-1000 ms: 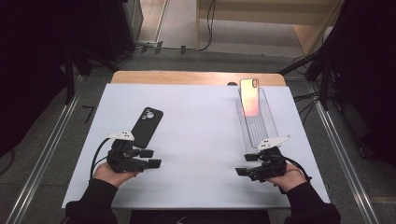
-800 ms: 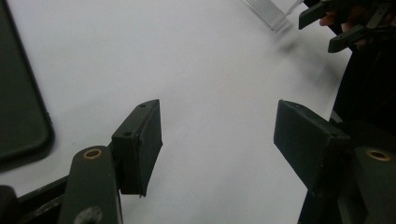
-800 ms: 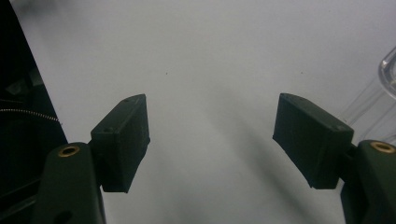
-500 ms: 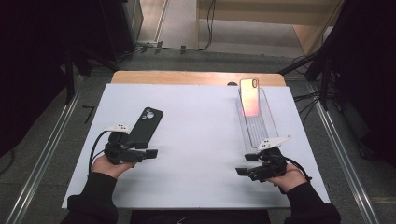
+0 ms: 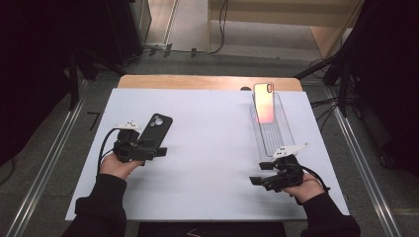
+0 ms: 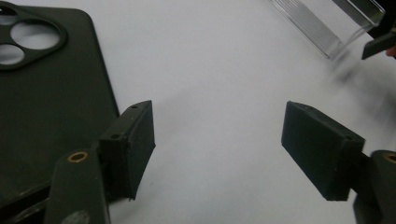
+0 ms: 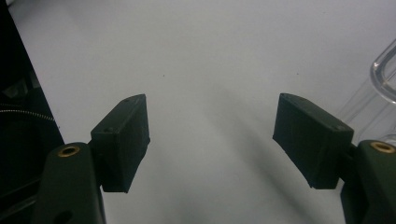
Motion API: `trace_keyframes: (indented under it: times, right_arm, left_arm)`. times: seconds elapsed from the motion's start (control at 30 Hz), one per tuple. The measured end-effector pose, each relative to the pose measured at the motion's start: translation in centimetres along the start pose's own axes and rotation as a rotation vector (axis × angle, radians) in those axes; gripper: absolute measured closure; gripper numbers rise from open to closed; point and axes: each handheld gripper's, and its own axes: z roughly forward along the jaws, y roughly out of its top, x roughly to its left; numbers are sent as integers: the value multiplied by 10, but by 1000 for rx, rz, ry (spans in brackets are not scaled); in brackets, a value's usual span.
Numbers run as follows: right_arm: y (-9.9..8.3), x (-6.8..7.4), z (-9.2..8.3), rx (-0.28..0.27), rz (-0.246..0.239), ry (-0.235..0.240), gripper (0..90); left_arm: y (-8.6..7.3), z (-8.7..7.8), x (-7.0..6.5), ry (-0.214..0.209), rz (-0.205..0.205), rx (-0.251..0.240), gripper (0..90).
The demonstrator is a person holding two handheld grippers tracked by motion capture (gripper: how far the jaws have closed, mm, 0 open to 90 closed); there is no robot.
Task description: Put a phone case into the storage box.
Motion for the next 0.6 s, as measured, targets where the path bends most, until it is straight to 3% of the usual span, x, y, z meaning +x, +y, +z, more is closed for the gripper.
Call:
trace_keyframes:
  times: [0.13, 0.27, 0.37, 0.6]
  right_arm:
    - [0, 0, 0, -3, 0, 2, 250]
    - [0, 0, 0, -3, -2, 3, 250]
    - [0, 0, 0, -3, 0, 3, 250]
    - [0, 0, 0, -3, -2, 4, 250]
  left_arm:
    - [9, 2, 6, 10, -2, -23, 203]
    - [19, 5, 14, -17, -12, -43, 0]
    - [25, 7, 21, -6, -8, -24, 0]
    - [36, 9, 35, 37, -23, -35, 0]
